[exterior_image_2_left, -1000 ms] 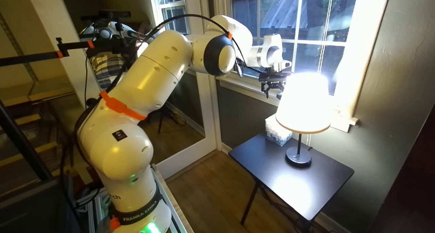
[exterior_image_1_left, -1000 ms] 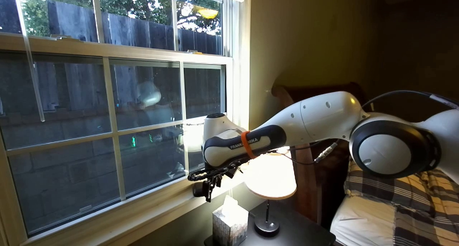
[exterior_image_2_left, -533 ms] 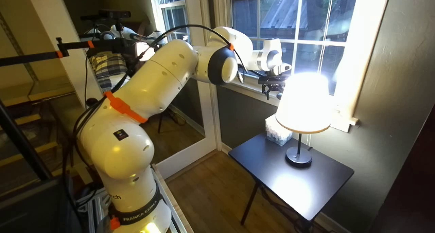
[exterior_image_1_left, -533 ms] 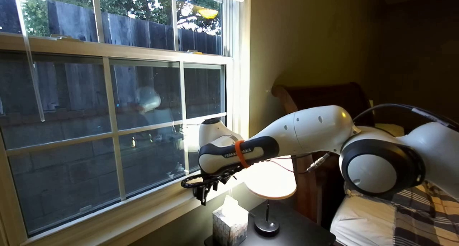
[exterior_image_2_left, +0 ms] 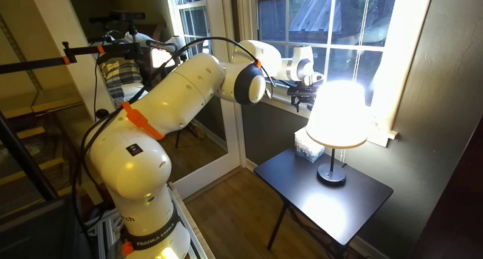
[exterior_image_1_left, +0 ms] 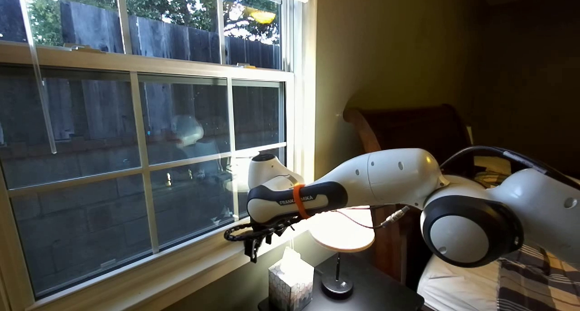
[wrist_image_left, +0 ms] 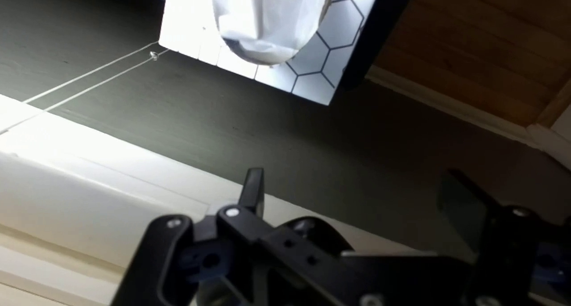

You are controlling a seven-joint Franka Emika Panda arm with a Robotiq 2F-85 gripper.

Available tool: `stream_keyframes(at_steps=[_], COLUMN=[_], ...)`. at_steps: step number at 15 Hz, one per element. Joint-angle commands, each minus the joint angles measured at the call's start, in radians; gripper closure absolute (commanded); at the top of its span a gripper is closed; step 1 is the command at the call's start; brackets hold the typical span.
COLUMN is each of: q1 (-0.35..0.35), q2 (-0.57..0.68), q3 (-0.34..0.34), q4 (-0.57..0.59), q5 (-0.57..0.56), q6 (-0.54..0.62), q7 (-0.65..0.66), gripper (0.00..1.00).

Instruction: Push the black object on the windowsill backwards.

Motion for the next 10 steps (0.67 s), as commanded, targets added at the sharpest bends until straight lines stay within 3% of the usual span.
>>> stream_keyframes(at_steps=[1, 10], q1=[0.0, -0.006], q2=[0.067, 0.108], q3=[0.019, 0.052], q4=[0.105, 0.167], q5=[0.025, 0.021], q6=[-0.047, -0.018], q7=[-0.005, -0.062], gripper=[0.0, 0.0])
